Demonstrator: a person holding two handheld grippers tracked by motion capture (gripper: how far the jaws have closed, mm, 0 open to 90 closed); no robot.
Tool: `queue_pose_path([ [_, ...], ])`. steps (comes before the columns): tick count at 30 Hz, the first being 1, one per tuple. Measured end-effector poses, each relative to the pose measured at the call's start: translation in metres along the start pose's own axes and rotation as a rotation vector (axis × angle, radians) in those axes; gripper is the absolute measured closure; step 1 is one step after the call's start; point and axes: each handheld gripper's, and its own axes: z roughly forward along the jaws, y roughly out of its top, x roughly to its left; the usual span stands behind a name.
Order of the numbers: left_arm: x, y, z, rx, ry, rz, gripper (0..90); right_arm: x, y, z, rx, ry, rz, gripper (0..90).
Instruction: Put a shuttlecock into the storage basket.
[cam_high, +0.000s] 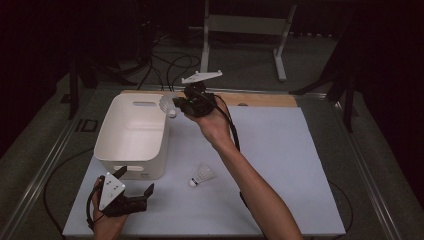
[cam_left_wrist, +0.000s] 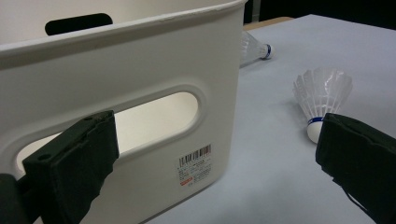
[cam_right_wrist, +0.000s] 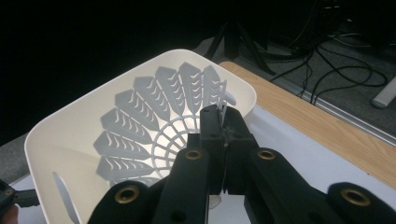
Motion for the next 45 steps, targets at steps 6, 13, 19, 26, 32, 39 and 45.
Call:
queue_pose_path([
  [6, 0.001, -0.001, 0.000, 0.001, -0.004, 0.000, 0.1, 0.009, 0.003, 0.005, -0.003, 0.024, -0.011, 89.0],
  [13, 0.001, -0.001, -0.001, -0.007, -0.005, -0.011, 0.2, 0.020, 0.004, 0.014, 0.008, 0.049, -0.033, 88.8],
  [19, 0.001, 0.000, 0.000, -0.011, -0.007, -0.015, 0.1, 0.028, 0.006, 0.019, 0.013, 0.071, -0.041, 86.9],
  [26, 0.000, 0.000, 0.000, -0.014, -0.007, -0.010, 0.1, 0.037, 0.006, 0.022, 0.010, 0.080, -0.058, 88.8],
  [32, 0.000, 0.000, 0.000, -0.010, -0.004, -0.002, 0.2, 0.043, 0.006, 0.024, -0.013, 0.114, -0.068, 70.3],
  [39, 0.000, 0.000, 0.000, -0.011, -0.006, -0.003, 0.1, 0.036, 0.009, 0.021, -0.009, 0.159, -0.021, 21.9],
  [45, -0.001, 0.000, 0.000, -0.009, -0.007, -0.005, 0.2, 0.032, 0.007, 0.018, 0.004, 0.136, -0.037, 10.5],
])
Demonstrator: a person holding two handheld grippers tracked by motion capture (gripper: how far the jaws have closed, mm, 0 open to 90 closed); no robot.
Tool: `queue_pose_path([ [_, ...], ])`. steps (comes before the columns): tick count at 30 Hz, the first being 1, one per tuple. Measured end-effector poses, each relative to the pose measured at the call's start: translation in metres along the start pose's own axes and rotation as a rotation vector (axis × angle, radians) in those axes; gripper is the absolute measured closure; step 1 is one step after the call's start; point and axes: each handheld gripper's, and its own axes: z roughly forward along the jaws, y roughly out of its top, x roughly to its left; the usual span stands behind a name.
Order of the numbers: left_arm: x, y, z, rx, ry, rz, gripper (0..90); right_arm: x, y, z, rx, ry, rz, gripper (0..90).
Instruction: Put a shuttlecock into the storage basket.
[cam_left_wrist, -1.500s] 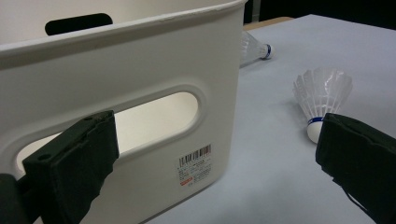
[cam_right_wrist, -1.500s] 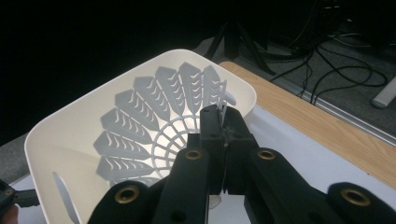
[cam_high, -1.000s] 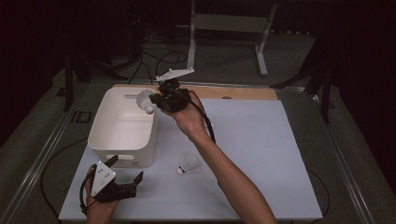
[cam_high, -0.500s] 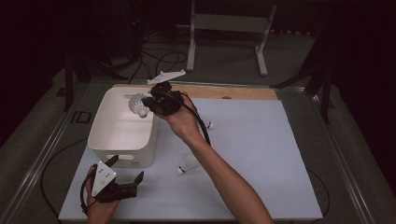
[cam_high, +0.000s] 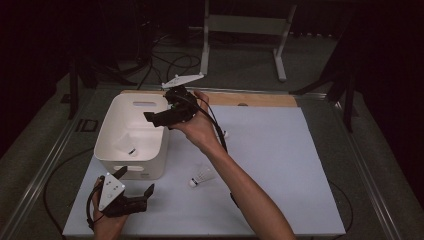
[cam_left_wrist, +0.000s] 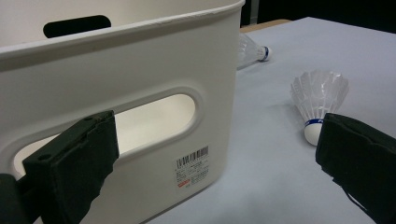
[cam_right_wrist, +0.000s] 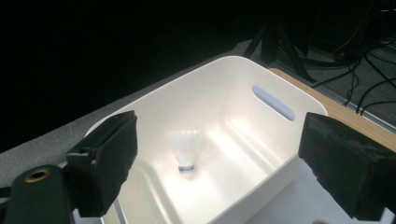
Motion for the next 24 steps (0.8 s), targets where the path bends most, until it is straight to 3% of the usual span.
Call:
queue_pose_path([
  [3, 0.000, 0.000, 0.000, 0.002, 0.000, 0.004, 0.1, -0.003, -0.003, -0.003, 0.011, -0.024, -0.017, 9.8],
  [24, 0.000, 0.000, 0.001, 0.003, -0.001, 0.007, 0.1, -0.027, -0.016, -0.015, 0.023, -0.114, -0.014, 9.5],
])
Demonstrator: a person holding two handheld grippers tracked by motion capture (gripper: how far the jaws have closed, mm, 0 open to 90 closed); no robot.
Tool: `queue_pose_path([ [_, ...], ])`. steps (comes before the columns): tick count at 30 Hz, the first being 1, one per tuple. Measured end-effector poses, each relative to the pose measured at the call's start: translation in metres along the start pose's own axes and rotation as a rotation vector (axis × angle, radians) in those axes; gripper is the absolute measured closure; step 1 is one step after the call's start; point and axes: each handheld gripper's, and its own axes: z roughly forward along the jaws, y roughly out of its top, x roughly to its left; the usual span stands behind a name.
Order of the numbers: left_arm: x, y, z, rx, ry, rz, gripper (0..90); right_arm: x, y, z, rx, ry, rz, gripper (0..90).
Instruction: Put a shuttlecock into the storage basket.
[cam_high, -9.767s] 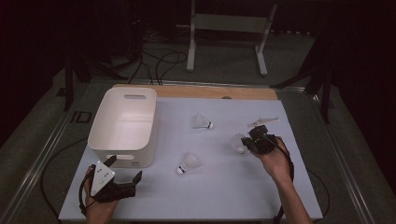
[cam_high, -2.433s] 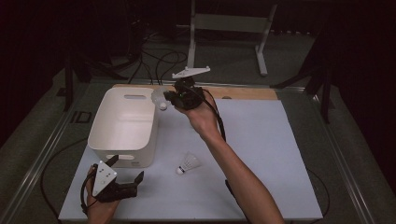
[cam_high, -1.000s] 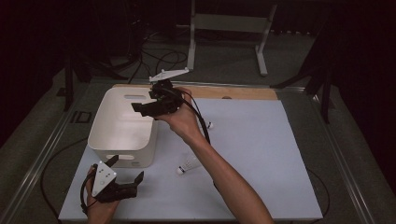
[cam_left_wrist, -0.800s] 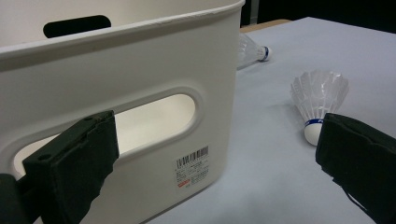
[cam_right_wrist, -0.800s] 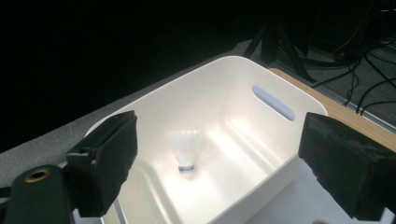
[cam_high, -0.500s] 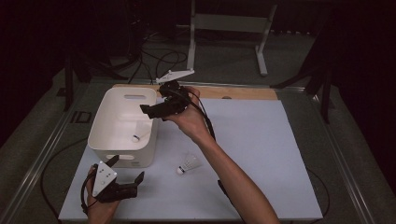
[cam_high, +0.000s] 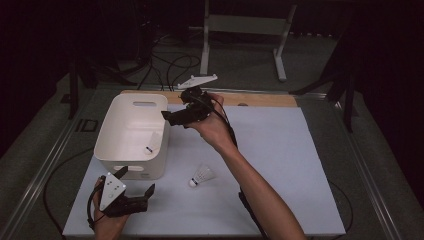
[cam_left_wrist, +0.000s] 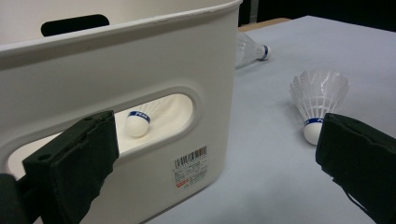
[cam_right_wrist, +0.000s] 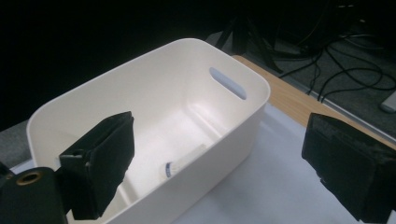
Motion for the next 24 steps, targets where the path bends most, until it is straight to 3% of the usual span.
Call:
queue_pose_path([
  [14, 0.000, 0.000, 0.001, 0.003, -0.002, 0.001, 0.1, -0.013, -0.007, 0.001, 0.025, -0.067, -0.014, 9.5],
  [24, 0.000, 0.000, 0.001, 0.004, -0.002, 0.002, 0.1, -0.023, -0.011, 0.004, 0.044, -0.097, 0.003, 9.5],
])
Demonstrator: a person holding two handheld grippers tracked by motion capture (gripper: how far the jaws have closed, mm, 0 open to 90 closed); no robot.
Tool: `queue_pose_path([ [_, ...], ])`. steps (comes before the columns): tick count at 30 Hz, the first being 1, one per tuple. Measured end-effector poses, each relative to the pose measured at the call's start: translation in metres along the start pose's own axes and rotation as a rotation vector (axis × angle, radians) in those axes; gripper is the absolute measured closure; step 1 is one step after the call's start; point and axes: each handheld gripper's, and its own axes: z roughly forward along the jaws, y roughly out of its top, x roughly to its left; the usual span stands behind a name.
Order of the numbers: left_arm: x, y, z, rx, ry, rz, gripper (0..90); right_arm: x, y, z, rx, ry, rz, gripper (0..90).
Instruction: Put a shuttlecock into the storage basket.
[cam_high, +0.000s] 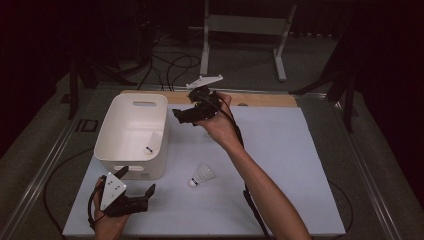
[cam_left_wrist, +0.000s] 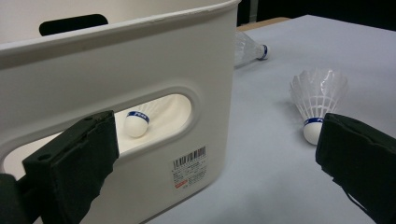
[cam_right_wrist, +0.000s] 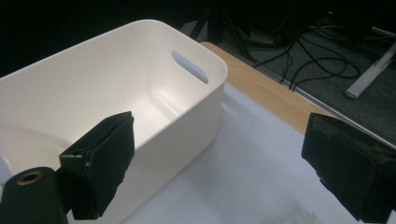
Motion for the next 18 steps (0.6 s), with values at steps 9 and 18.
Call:
queue_pose_path([
  [9, 0.000, 0.000, 0.000, -0.001, -0.003, 0.003, 0.1, -0.007, -0.004, 0.003, 0.007, -0.040, -0.014, 9.5],
  [18, 0.000, 0.000, 0.000, -0.002, -0.003, 0.002, 0.1, -0.013, -0.008, 0.003, 0.008, -0.059, 0.001, 9.5],
])
